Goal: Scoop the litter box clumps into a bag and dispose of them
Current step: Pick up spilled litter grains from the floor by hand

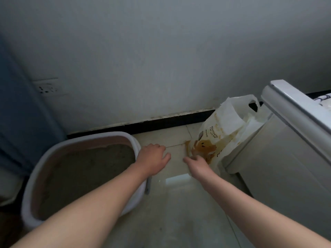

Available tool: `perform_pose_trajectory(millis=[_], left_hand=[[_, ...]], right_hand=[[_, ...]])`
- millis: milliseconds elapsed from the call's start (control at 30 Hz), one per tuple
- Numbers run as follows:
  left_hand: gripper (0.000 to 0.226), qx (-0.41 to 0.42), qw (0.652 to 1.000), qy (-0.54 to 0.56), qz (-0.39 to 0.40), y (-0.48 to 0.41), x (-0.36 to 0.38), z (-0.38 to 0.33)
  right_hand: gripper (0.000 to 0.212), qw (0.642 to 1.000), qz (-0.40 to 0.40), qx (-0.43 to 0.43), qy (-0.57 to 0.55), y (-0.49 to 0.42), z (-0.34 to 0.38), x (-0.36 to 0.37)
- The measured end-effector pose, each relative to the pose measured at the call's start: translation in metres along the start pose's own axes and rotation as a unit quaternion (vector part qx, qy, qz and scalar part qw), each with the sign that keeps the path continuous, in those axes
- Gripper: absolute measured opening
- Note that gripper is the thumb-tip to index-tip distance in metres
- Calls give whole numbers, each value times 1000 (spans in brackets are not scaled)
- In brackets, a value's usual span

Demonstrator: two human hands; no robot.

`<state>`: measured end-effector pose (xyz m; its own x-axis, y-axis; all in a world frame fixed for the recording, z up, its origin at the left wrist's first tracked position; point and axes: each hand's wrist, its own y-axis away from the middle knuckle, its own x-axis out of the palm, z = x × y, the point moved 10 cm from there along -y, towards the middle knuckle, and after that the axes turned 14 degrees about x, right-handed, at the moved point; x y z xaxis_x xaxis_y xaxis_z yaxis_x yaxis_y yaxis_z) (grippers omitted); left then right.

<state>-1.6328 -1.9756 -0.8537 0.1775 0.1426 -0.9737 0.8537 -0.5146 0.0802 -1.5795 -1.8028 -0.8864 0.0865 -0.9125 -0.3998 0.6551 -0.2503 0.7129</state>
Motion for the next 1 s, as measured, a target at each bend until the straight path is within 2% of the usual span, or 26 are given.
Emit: perform_pose_trajectory(millis=[67,167,233,400,533,700,867,1000], left_hand=[[45,-15,999,-18,-36,27,-29,8],[53,-26,996,-57,-57,55,-61,13],[60,-31,996,-72,-54,66,-69,13],[56,-55,993,-92,-39,86,-69,17],[60,-66,992,-98,-45,101,-77,24],[55,-110,984,-109,-91,146,-108,35],[68,-138,977,-142,-79,203,-112,58],[55,-186,968,-137,-95,264,-88,88]], right_hand=[[53,981,-25,-134,141,23,33,2],[45,901,-89,-290,311,60,66,9],[46,857,-126,-350,357,76,78,12],[53,813,-150,-404,392,86,91,35],[60,798,-148,-423,403,95,99,60],[65,793,-97,-441,410,113,102,100],[63,762,-52,-495,414,144,110,160],[61,736,-38,-525,426,170,107,205]])
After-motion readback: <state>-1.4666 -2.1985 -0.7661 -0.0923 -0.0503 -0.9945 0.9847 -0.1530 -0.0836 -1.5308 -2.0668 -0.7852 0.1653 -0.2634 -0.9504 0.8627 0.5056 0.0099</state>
